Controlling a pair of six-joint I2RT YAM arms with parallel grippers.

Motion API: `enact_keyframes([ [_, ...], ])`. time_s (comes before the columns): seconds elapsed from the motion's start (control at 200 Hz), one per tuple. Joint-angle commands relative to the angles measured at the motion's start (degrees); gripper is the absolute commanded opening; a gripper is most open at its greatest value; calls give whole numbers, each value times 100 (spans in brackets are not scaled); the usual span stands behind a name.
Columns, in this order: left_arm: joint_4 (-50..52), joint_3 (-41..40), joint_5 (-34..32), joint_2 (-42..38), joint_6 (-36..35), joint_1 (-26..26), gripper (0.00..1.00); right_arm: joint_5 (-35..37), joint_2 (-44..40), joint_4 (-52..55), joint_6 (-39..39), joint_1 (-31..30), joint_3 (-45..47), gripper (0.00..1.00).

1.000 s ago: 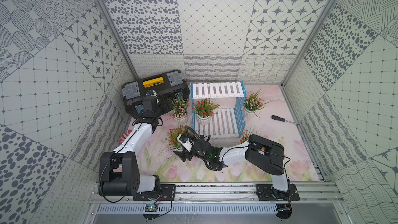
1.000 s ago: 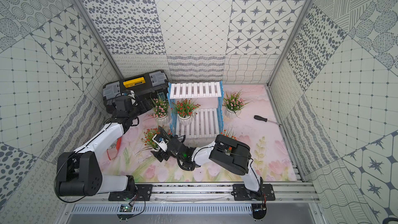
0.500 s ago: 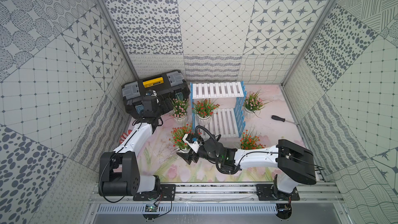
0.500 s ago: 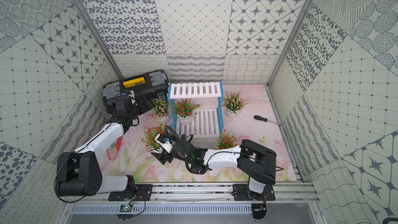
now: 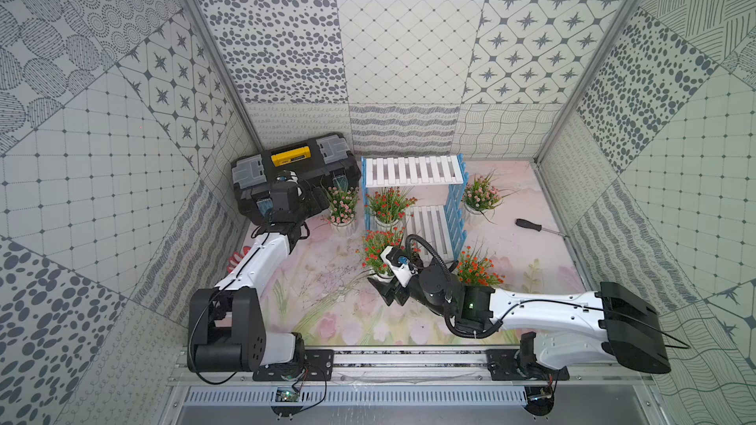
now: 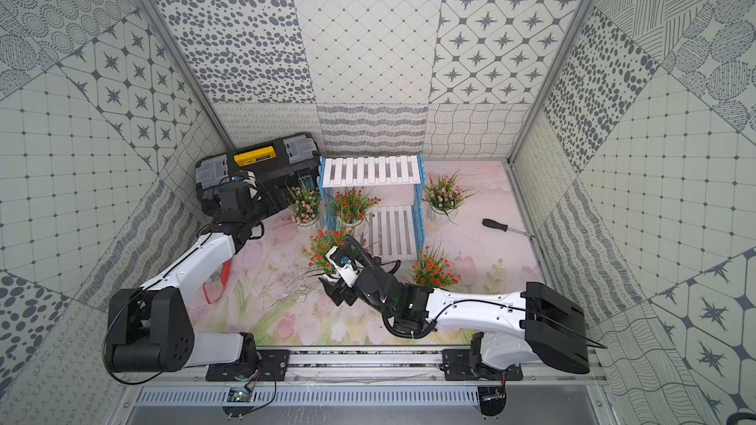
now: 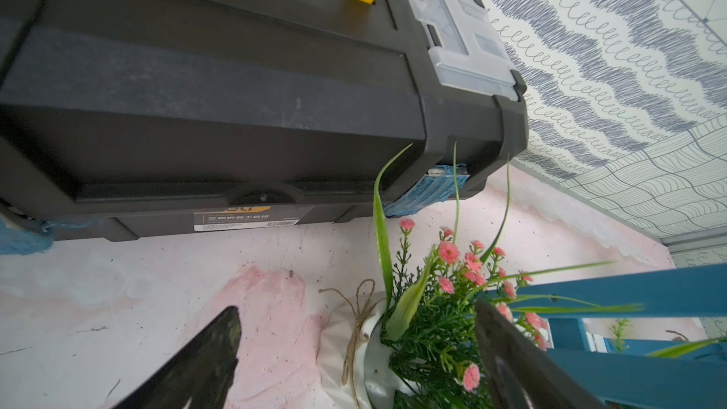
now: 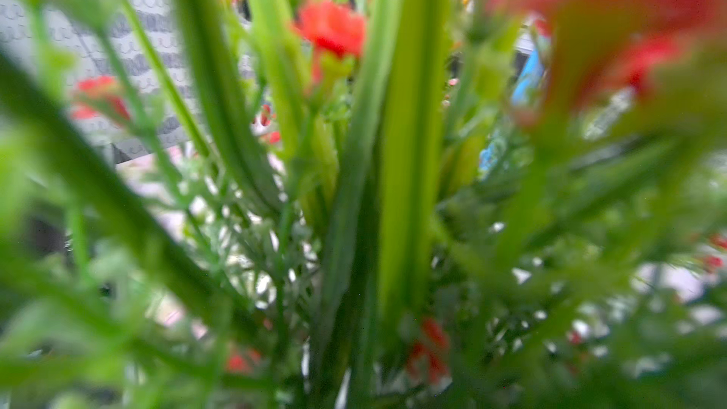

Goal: Place the baby's breath potted plants on the rack by color
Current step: Pick up the baby's breath potted plant from the center of the board, then place the baby's breath potted plant on the rack.

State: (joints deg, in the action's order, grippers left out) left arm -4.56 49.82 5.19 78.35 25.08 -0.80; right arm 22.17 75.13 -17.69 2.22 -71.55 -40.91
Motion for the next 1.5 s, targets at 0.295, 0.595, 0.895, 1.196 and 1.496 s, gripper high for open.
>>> enact_keyframes([
  [0.295,-193,59,103,-1,58,13,93,1517,510,-762,499,1003,-31,80],
  [0.595,-225,30,94,-39,58,17,93,1709,1546,-1480,616,1773,-362,80],
  [0.895,-309,0,97,-14,85,14,93,1684,2331,-2112,653,2209,-723,81],
  [1.196,-368,-25,96,-15,51,15,93,1975,2826,-2949,656,2468,-748,81],
  [1.496,-416,-38,108,35,67,10,93,2255,3042,-2898,829,2614,-796,81],
])
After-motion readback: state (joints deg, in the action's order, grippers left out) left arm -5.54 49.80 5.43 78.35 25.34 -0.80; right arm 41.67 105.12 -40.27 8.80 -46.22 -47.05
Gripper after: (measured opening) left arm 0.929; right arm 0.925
